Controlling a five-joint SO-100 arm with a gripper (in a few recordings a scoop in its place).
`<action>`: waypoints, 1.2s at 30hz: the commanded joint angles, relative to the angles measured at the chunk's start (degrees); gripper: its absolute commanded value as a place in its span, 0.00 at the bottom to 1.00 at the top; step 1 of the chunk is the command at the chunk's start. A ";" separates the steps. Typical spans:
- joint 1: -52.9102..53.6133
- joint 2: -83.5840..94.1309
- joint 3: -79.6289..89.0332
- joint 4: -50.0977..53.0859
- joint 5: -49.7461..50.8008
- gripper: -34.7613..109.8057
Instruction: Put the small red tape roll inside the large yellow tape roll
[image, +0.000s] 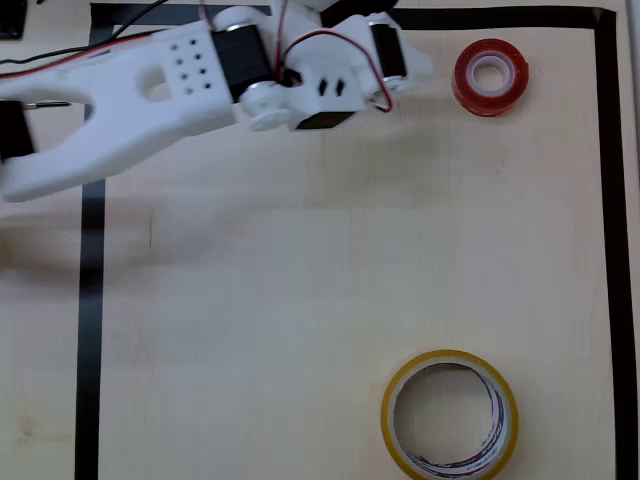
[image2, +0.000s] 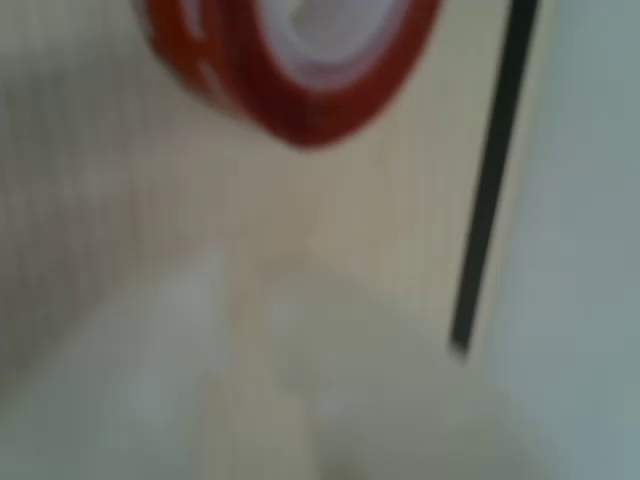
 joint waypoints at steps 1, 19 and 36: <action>0.35 -14.15 -48.08 13.27 2.11 0.24; 2.81 -16.70 -42.54 4.13 2.72 0.24; 1.41 -26.02 -46.41 -11.60 2.55 0.24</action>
